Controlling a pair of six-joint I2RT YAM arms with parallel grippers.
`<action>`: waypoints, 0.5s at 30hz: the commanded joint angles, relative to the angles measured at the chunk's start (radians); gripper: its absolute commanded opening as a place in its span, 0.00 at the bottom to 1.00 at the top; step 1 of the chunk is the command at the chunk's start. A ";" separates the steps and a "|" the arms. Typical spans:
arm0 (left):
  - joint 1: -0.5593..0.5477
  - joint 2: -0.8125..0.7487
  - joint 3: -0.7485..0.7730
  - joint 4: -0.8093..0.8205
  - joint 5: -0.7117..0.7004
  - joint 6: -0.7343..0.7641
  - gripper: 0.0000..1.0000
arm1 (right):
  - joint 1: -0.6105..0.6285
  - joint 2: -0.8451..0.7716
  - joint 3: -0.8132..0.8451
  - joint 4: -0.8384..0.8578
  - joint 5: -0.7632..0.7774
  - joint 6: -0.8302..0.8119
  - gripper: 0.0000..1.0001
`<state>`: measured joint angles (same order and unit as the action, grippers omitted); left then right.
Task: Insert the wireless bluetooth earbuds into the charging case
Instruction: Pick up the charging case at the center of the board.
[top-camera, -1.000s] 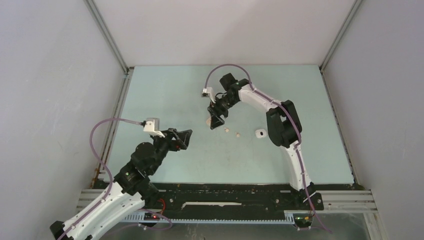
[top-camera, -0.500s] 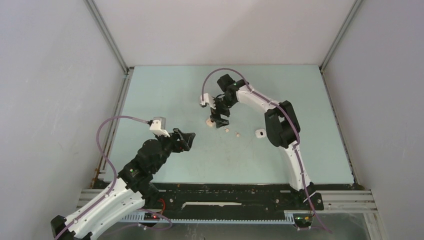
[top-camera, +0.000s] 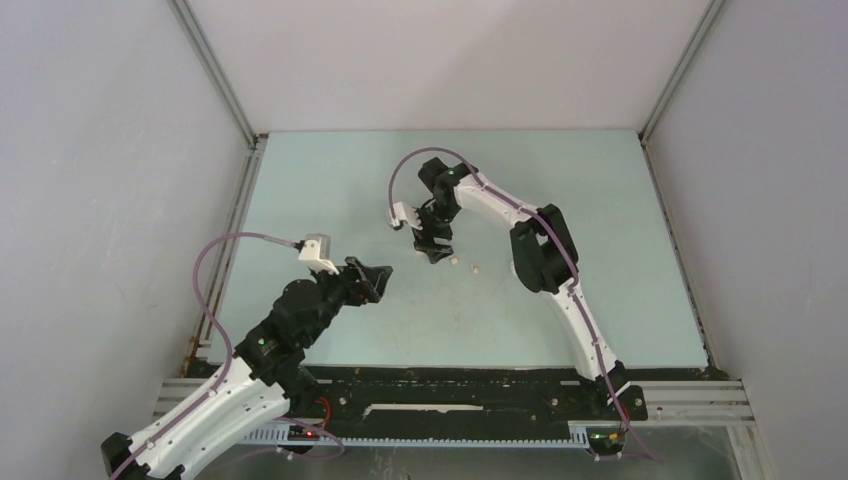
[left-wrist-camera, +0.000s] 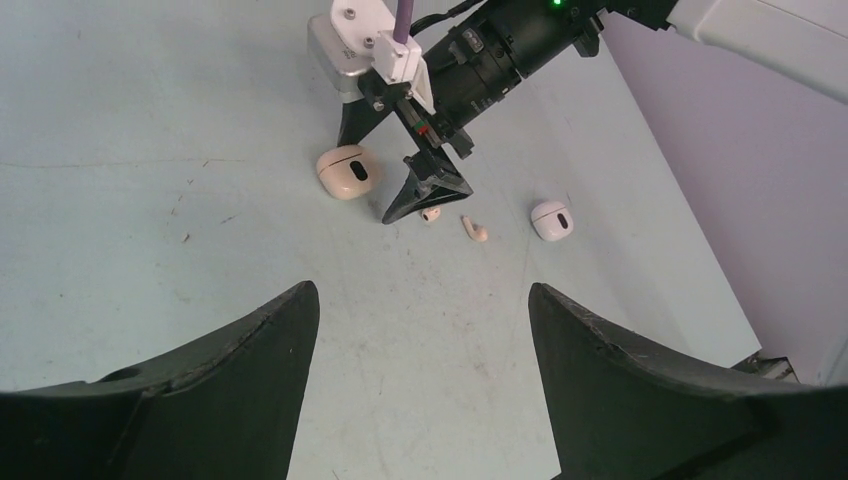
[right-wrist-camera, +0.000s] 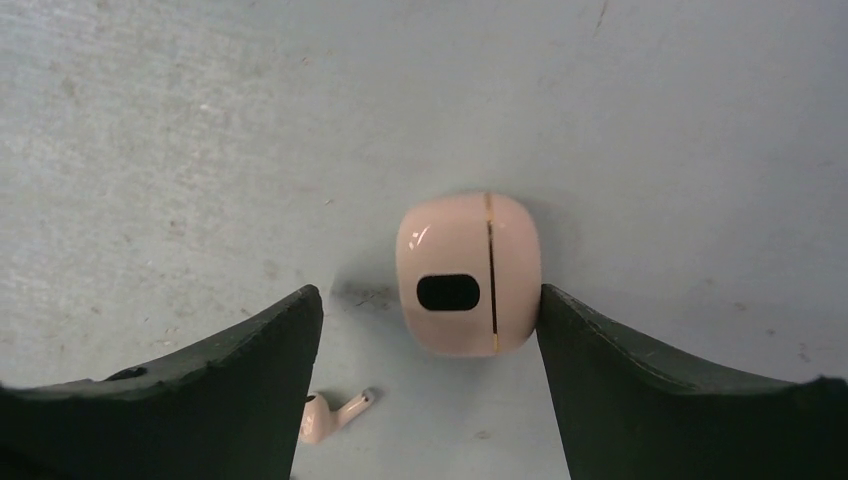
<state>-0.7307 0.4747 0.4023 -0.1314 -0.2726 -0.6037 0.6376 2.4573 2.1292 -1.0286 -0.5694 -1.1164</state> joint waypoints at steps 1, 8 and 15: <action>0.001 -0.010 0.012 0.047 0.025 -0.018 0.82 | -0.010 -0.006 0.026 -0.089 0.014 -0.023 0.78; 0.000 -0.011 -0.012 0.076 0.028 -0.040 0.82 | -0.007 -0.081 -0.130 0.114 0.000 0.115 0.78; 0.000 -0.035 -0.014 0.051 0.016 -0.050 0.82 | 0.025 -0.067 -0.141 0.218 0.111 0.233 0.76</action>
<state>-0.7307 0.4564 0.3977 -0.0921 -0.2550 -0.6369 0.6441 2.3951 2.0006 -0.8848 -0.5392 -0.9730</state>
